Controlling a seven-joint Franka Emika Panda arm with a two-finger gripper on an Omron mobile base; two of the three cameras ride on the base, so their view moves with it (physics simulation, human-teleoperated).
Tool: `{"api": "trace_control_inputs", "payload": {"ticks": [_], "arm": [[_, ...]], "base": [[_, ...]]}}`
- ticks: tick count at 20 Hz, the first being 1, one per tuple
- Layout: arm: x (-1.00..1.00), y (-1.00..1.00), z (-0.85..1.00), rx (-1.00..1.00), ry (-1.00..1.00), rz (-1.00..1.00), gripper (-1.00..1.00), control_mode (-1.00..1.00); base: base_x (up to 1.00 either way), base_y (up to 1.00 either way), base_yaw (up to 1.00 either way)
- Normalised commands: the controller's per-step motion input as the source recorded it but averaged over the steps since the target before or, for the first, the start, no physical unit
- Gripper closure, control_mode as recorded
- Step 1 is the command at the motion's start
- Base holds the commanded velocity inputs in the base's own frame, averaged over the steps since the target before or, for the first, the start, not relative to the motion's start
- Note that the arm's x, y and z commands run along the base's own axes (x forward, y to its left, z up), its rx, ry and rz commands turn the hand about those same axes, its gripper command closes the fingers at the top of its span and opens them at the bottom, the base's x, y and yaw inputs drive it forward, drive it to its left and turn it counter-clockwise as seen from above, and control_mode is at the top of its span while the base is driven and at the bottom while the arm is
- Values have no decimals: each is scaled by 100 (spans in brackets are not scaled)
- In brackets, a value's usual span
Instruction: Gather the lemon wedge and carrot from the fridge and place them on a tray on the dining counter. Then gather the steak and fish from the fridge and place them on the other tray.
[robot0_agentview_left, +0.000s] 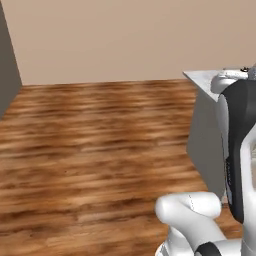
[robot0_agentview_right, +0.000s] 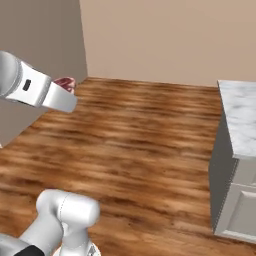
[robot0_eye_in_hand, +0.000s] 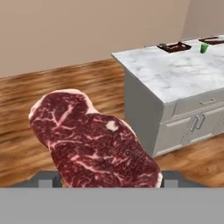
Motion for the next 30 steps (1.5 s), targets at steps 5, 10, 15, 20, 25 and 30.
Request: {"api": "trace_control_inputs", "payload": {"ticks": [5, 10, 15, 20, 25, 30], "arm": [[0, 0, 0, 0, 0, 0, 100, 100], [0, 0, 0, 0, 0, 0, 100, 100], [0, 0, 0, 0, 0, 0, 100, 100], [0, 0, 0, 0, 0, 0, 100, 100], [0, 0, 0, 0, 0, 0, 100, 100], [0, 0, 0, 0, 0, 0, 100, 100]], "base": [[100, 0, -24], [100, 0, -23], [100, 0, -24], [100, 0, -27], [100, 4, -31], [99, 21, -42]]}}
